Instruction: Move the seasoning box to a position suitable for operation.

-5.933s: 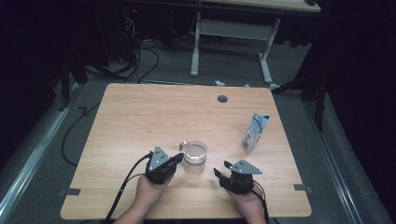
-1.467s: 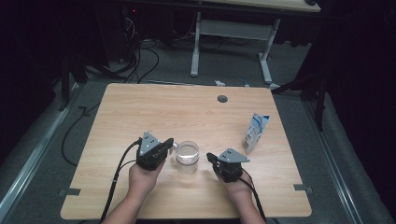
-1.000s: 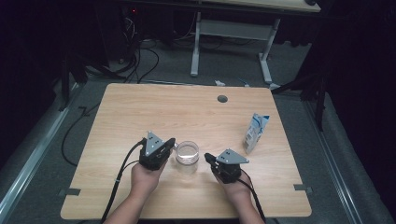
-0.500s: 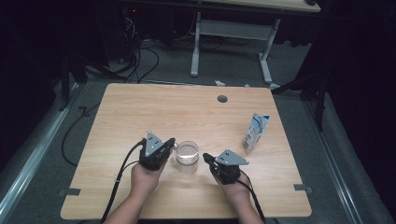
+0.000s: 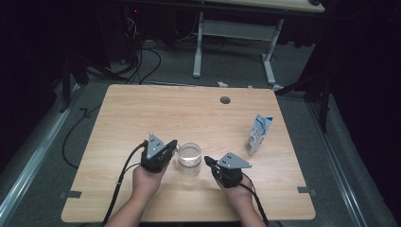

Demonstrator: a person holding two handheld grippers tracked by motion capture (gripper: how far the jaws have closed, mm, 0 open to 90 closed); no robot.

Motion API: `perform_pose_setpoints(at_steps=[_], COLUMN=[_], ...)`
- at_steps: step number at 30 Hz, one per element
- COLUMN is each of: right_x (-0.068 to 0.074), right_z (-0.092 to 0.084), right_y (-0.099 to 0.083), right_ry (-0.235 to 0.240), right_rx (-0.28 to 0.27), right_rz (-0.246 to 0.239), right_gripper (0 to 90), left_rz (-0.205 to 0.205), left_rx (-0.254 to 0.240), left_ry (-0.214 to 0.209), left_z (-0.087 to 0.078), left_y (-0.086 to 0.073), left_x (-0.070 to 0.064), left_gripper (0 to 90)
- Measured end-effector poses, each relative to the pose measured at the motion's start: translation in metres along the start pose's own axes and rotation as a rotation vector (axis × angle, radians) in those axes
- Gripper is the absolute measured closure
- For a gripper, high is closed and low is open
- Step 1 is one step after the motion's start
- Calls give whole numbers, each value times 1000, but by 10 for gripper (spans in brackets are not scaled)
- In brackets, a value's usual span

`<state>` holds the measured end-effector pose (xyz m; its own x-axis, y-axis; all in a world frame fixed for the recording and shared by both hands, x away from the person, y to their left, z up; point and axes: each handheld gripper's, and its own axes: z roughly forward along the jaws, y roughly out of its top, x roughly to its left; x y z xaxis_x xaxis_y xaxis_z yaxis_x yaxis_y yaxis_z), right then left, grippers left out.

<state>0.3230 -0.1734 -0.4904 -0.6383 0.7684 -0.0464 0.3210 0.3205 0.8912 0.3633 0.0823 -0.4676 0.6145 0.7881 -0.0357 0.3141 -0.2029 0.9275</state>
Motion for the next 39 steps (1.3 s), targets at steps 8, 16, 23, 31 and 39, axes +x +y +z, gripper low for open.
perform_pose_setpoints(at_steps=[8, 16, 23, 31, 39], right_x=[2, 4, 7, 8, 13], right_z=[0, -1, -2, 0, -3], right_y=[0, 1, 4, 5, 11], right_ry=[7, 5, 4, 10, 16], right_rx=[-4, -13, -30, -35, -54], right_rz=[-8, -18, -14, -17, -27], right_gripper=[900, 900, 899, 899, 899], left_rz=[1, 0, -3, -5, -12], left_rx=[0, 3, 3, 3, 6], left_ry=[-1, -1, -4, -7, -15], left_z=[0, 0, 0, 0, -3], left_y=[0, 0, 0, 0, 0], left_x=[0, 1, 1, 2, 0], left_gripper=[900, 900, 900, 900, 900])
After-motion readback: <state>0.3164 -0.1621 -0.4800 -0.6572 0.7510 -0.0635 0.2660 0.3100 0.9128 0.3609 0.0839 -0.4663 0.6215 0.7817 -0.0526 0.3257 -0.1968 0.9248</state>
